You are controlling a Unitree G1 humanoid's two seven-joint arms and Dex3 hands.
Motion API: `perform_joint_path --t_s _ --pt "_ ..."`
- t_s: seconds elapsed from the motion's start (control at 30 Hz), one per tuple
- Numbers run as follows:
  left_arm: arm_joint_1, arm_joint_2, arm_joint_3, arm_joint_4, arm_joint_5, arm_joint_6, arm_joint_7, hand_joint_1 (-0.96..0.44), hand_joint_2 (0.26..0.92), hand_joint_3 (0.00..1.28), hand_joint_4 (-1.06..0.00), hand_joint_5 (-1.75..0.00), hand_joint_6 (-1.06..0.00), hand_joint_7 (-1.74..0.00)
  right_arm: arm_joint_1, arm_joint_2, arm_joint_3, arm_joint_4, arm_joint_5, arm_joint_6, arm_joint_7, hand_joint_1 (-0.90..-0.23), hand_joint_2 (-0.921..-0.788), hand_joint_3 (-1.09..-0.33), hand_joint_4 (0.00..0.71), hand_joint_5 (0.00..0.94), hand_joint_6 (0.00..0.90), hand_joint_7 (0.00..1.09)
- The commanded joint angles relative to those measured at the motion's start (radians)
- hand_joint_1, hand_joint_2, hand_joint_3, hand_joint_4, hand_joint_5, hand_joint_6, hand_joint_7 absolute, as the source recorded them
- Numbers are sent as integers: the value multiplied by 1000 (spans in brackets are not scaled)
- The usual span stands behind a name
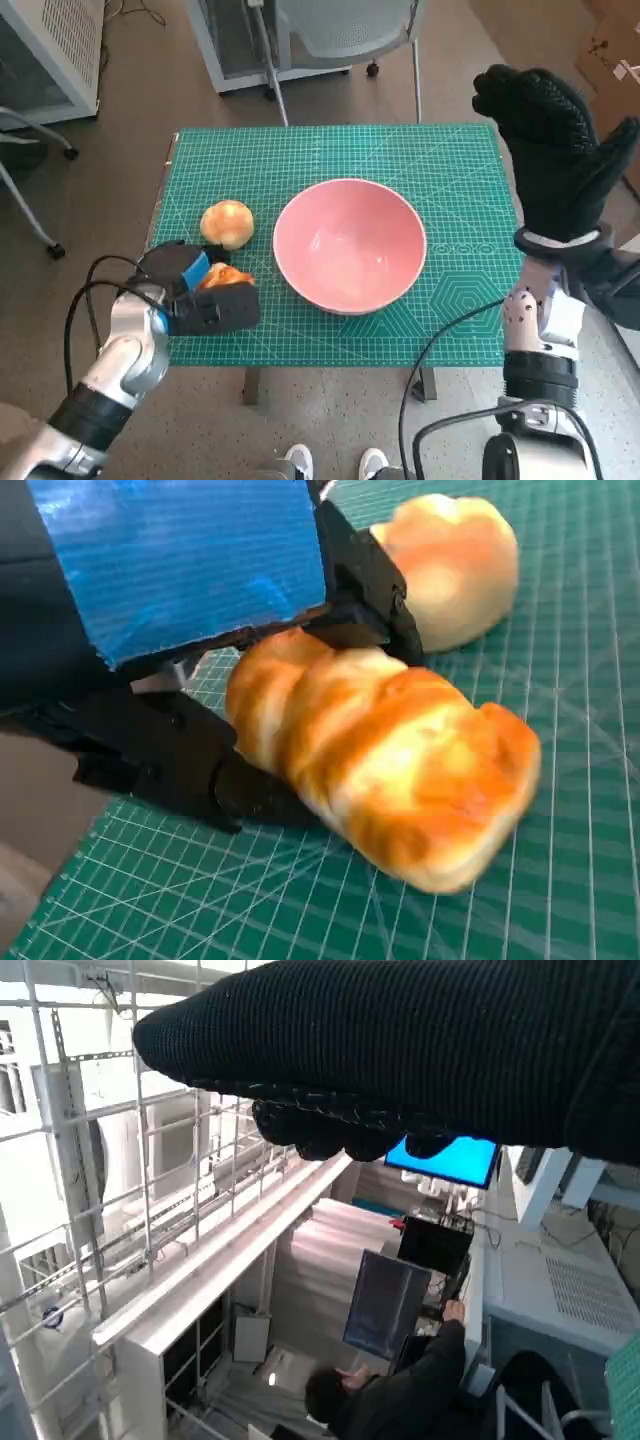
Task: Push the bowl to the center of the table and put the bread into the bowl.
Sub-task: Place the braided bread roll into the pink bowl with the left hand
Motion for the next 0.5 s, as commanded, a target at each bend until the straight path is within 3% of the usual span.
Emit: perform_joint_path --t_s 0.03,0.23,0.5 --pt "58 36 87 -219 -31 57 -112 5 802 265 -681 -1220 -685 -1097 20 -4 0 10 -3 13 2 -684 -921 -756 284 3 372 4" --pt "91 53 238 -498 -64 111 -185 3 881 98 -725 -1172 -690 -1069 19 -4 2 10 -6 13 -1 -683 -921 -755 283 2 371 3" --pt "27 34 394 -648 -117 51 -159 4 871 35 -850 -1005 -756 -1021 16 1 4 9 -4 13 -3 -683 -921 -754 284 2 372 4"
